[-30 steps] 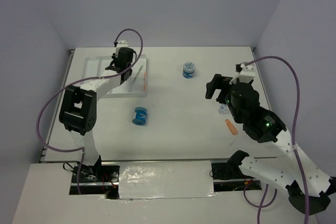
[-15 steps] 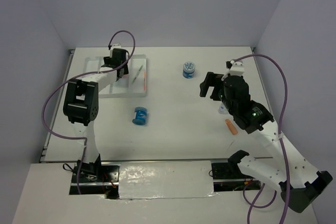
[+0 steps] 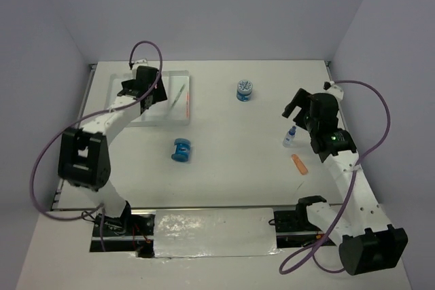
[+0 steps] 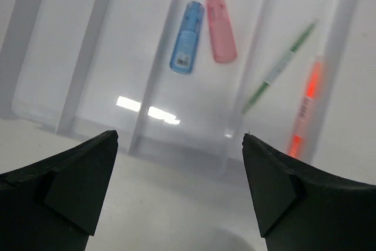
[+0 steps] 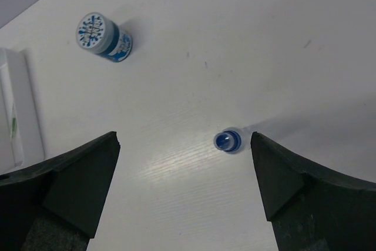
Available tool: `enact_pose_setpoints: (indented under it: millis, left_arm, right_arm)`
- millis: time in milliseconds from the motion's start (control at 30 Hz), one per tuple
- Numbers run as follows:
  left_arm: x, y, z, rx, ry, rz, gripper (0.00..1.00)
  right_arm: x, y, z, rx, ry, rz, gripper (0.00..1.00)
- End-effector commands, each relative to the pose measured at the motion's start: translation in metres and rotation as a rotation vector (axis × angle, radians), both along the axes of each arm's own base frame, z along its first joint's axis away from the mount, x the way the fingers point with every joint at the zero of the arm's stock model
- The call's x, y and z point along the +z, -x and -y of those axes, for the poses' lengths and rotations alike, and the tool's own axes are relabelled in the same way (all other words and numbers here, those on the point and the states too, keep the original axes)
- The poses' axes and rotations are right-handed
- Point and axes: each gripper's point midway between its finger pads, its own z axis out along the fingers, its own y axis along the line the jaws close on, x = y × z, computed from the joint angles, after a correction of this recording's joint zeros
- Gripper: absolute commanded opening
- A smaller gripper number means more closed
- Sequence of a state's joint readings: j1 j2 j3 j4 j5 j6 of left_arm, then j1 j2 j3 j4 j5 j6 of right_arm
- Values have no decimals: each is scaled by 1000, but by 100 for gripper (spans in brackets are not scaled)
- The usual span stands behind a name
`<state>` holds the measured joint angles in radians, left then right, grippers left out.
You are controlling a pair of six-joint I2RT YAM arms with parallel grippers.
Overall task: Sort the stationery into containers
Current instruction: Place the pen in the storage box, then pick up the pen from the center of the board.
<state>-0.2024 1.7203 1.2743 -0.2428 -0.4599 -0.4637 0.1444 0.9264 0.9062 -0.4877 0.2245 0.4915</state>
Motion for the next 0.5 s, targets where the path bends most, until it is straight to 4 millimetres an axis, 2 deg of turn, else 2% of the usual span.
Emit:
enact_pose_setpoints:
  millis: [0,33,67,133,200,233,267,300,333,367,433,467]
  left_arm:
    - [33,37,37,-34,74,61,99]
    - [42,46,43,-44,88,74,99]
    - [38,56,53,-69,94,56,99]
    - [38,69,66,-89,124,47,99]
    - [38,83,88,-169,155,49,99]
    - [43,88,92,-188,164,62,99]
    - [38,96,98,-207,162,51,99]
    - [38,100,101,-218,168,52,99]
    - [39,105,101,-229,172,58,99]
    - [41,104,102,-237,177,72,99]
    - [45,104,98,-225,165,86,99]
    - [44,104,97,-220,159,81,99]
  right_arm:
    - [15,-3,21,-109,-59,86,100]
    - [12,-3,29,-145,-60,80,100]
    - [2,-4,41,-201,-69,58,100]
    - [-13,-7,54,-255,-93,26,100]
    - [-42,-11,67,-314,-134,-34,100]
    - [-48,-13,71,-331,-148,-38,100]
    - [-58,-13,75,-355,-163,-54,100]
    - [-68,-7,82,-394,-159,-70,100]
    - [-66,-5,85,-423,-170,-43,100]
    - [-77,3,88,-451,-175,-54,100]
    - [-69,10,90,-487,-205,25,100]
    - [-83,17,90,-509,-217,8,100]
